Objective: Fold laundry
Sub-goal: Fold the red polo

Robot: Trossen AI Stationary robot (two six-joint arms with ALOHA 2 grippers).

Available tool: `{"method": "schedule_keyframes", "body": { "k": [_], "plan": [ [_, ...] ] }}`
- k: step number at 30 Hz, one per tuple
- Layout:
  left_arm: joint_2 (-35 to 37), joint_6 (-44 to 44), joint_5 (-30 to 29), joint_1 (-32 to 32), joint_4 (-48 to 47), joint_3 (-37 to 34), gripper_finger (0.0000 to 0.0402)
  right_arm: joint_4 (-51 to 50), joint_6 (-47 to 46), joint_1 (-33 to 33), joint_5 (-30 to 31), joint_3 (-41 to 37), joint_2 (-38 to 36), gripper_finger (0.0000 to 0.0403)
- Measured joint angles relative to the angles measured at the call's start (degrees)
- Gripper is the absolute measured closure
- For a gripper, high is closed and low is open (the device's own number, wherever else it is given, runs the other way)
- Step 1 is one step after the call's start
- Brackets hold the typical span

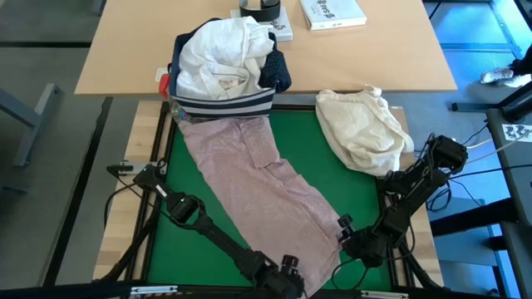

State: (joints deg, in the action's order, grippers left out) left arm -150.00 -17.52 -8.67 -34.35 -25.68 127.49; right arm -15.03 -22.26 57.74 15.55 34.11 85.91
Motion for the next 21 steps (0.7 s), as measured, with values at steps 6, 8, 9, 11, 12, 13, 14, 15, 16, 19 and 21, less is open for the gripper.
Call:
{"method": "schedule_keyframes", "body": {
  "k": [6,8,9,11,12,13,14,15,16,19,21],
  "plan": [
    [0.3,1.58,3.4,1.74,0.69,-3.06,0.0199,0.02,-0.41,0.0,-0.06,-0.02,0.02,0.0255],
    [0.33,2.11,4.37,2.02,0.46,-3.15,0.021,0.04,-0.43,0.0,-0.07,-0.02,0.02,0.0255],
    [0.33,2.71,4.74,2.09,0.36,-3.18,0.0219,0.05,-0.43,0.0,-0.07,-0.02,0.02,0.0255],
    [0.33,3.88,5.81,2.21,0.03,-3.2,0.0247,0.02,-0.43,0.0,-0.07,-0.02,0.02,0.0255],
    [0.33,4.31,6.26,2.21,-0.03,-3.2,0.0264,0.02,-0.43,0.0,-0.07,-0.02,0.02,0.0255],
    [0.31,4.47,6.58,2.21,-0.03,-3.2,0.0284,0.02,-0.45,0.0,-0.07,-0.02,0.02,0.0255],
    [0.31,4.61,6.96,2.21,-0.06,-3.22,0.0306,0.02,-0.43,0.0,-0.07,-0.02,0.04,0.0255],
    [0.31,4.74,7.35,2.21,-0.2,-3.22,0.0329,0.04,-0.43,0.0,-0.02,-0.02,0.11,0.0255],
    [0.31,5.06,7.74,2.19,-0.63,-3.25,0.0354,0.08,-0.35,0.0,0.26,-0.02,0.21,0.0255],
    [0.31,5.03,8.24,2.06,-1.3,-3.26,0.039,0.19,0.67,0.05,1.21,-0.02,0.24,0.0256],
    [0.31,4.96,7.95,2.06,-1.3,-3.26,0.0392,0.26,2.12,0.07,1.64,-0.02,0.24,0.0256]
  ]
}}
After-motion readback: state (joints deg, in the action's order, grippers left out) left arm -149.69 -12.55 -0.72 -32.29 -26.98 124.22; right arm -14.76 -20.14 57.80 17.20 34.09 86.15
